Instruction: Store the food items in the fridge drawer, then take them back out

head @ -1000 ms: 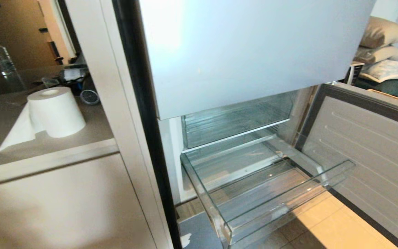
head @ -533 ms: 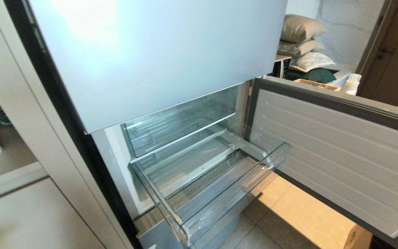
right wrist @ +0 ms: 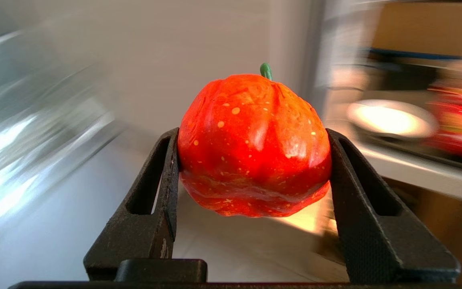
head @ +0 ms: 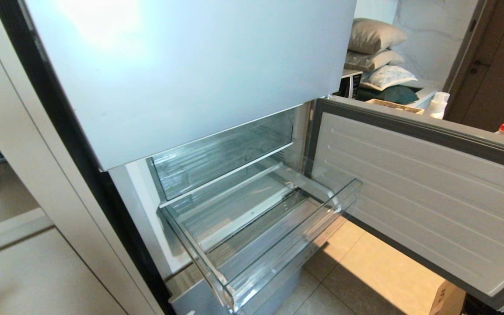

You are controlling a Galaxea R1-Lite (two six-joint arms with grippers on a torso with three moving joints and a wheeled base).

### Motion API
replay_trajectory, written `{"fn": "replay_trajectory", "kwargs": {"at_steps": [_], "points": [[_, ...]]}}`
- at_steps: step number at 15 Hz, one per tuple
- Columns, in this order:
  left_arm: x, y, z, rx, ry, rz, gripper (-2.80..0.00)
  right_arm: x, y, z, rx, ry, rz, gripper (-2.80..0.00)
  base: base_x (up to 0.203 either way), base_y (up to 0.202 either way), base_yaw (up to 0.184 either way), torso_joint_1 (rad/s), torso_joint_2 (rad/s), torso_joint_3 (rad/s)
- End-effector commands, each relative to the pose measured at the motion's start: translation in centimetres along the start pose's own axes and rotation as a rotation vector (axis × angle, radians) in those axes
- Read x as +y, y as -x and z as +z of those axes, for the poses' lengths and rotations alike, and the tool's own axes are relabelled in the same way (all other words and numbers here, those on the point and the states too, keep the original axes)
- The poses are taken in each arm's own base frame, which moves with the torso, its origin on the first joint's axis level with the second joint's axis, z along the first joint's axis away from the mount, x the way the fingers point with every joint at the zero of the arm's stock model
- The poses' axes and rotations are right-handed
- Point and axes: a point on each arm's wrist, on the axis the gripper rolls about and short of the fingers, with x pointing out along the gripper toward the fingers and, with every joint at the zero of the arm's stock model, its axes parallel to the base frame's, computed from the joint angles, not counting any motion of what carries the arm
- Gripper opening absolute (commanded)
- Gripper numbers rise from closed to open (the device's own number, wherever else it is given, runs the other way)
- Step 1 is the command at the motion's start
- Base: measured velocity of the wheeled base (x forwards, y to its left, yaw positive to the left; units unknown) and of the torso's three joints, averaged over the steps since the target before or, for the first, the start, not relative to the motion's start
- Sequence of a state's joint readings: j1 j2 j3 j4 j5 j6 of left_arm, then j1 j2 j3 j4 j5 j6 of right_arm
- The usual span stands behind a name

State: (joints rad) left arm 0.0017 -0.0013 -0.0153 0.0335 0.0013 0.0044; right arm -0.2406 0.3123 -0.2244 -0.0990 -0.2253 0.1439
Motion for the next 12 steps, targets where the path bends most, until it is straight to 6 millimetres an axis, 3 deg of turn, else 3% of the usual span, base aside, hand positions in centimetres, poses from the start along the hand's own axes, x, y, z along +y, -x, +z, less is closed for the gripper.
{"fn": "replay_trajectory", "kwargs": {"at_steps": [1,6,12], "points": [[0.0,0.0,0.0,0.002,0.000,0.000,-2.80,0.4,-2.6,1.8,0.075,-0.010,-0.207,-2.80,0.000,0.000,0.000,0.000,0.00,0.000],[0.0,0.0,0.0,0.002,0.000,0.000,-2.80,-1.7,-6.5,5.4,0.066,-0.093,-0.497,-2.80,0.000,0.000,0.000,0.000,0.00,0.000],[0.0,0.0,0.0,0.002,0.000,0.000,-2.80,-7.4,-13.4,5.4,0.154,-0.198,-0.511,-2.80,0.000,0.000,0.000,0.000,0.00,0.000]]}}
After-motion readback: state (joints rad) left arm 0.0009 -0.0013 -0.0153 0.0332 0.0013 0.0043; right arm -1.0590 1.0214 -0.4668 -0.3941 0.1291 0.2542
